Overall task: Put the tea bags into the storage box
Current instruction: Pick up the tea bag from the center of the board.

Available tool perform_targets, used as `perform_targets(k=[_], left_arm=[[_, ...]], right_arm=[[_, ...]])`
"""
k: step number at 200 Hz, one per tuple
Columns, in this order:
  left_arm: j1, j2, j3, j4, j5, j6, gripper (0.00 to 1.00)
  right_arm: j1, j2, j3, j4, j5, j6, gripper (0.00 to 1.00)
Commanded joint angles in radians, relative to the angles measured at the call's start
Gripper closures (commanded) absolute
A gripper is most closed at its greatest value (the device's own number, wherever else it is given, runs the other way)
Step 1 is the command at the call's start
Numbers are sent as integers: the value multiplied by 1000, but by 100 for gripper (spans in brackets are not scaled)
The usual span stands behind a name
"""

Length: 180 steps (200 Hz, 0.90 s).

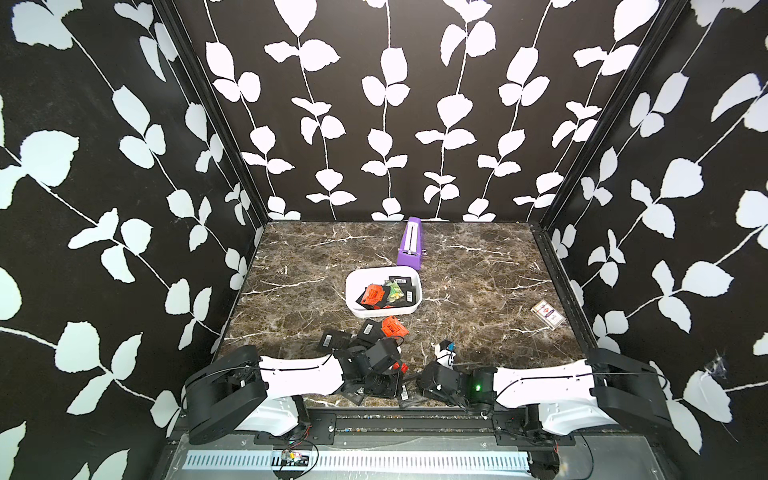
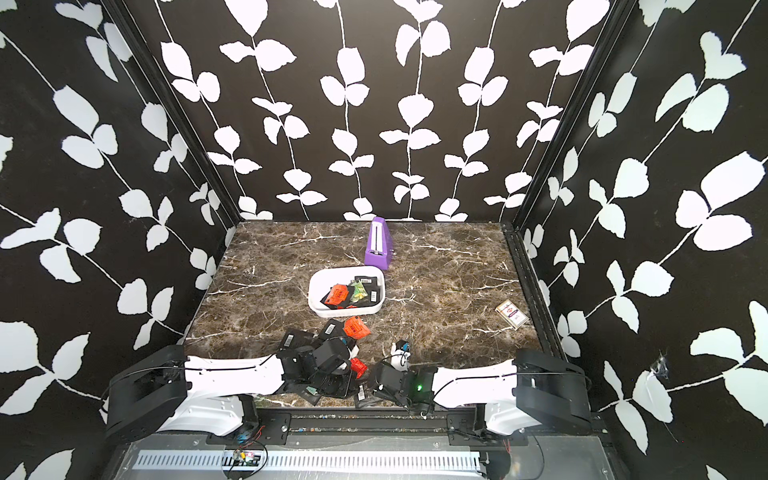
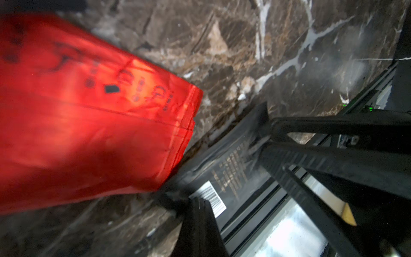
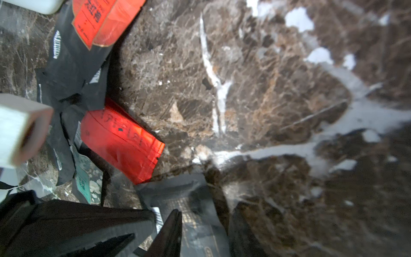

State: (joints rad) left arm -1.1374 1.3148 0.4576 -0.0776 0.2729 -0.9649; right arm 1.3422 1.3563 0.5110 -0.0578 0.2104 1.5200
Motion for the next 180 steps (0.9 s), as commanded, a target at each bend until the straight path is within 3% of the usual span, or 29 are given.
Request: perform_targets(k=[1,40,115,165,180], left_arm=[[-5,28,-31,-47,-9,25,100],[-7,42,-36,-30,-8,28,100],[-7,8,-19,-61,-29,42,100],[-6,-74,88,-159,-133,62,100],[-5,-126,135,-212,-207,83,88]], right_arm=[[10,34,-22,4,1,21,62],[14,82,-11,47,-16,25,69],[16,5,7,-40,53,23,100],[15,-103,51,-172,150,9,100],[15,-145,73,-226,181,-1,100]])
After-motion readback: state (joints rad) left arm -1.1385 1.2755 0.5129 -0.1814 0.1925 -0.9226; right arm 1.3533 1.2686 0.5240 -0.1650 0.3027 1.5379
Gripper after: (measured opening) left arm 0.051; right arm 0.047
